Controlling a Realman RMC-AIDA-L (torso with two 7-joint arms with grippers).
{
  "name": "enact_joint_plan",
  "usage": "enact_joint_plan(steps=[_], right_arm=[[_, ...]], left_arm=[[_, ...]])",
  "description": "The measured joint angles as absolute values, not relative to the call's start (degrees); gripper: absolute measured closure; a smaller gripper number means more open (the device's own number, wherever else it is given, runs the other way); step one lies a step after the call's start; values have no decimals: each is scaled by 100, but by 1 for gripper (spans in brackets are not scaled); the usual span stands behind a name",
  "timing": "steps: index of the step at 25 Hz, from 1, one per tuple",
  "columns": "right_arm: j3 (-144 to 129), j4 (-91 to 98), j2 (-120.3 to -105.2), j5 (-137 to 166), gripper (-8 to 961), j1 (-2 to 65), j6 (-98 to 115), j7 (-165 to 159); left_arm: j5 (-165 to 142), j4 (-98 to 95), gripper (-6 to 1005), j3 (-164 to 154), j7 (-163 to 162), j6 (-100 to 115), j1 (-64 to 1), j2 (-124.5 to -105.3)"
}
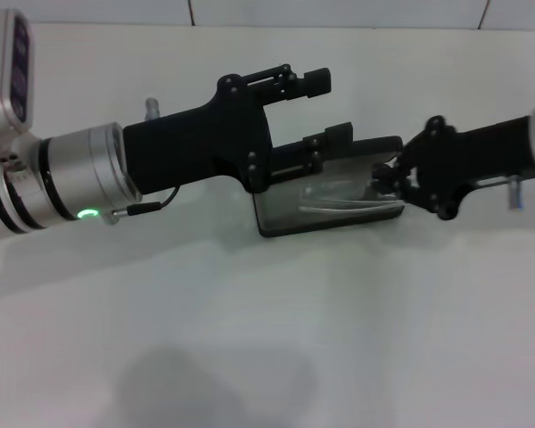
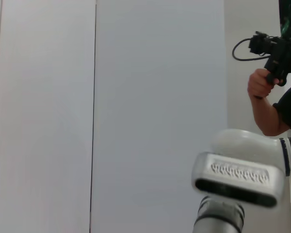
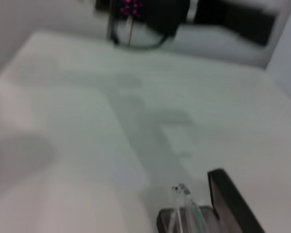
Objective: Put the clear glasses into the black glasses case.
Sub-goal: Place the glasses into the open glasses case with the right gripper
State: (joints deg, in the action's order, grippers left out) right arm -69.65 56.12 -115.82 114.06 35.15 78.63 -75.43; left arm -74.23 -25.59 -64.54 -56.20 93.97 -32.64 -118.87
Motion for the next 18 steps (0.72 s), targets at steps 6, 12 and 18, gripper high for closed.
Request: enact_joint_plan(steps=[6,12,18], right_arm=[[-7757,5732,-11588,11387,889,3494,7016,-7478],[-8376,5858,-11597,11375,888,3392,6321,-7291],[-9100,5887,-11614,11331,887,3156,5192,-7108]], left_arm=[[-7422,-2559,326,-6428,-5621,9383,-3243,-11876],[-7422,-2548,324,-6362,-5624,9351,-3236,-11853],[-7433,-2554,322,-6363,-5636,9299,-3287,-11827]])
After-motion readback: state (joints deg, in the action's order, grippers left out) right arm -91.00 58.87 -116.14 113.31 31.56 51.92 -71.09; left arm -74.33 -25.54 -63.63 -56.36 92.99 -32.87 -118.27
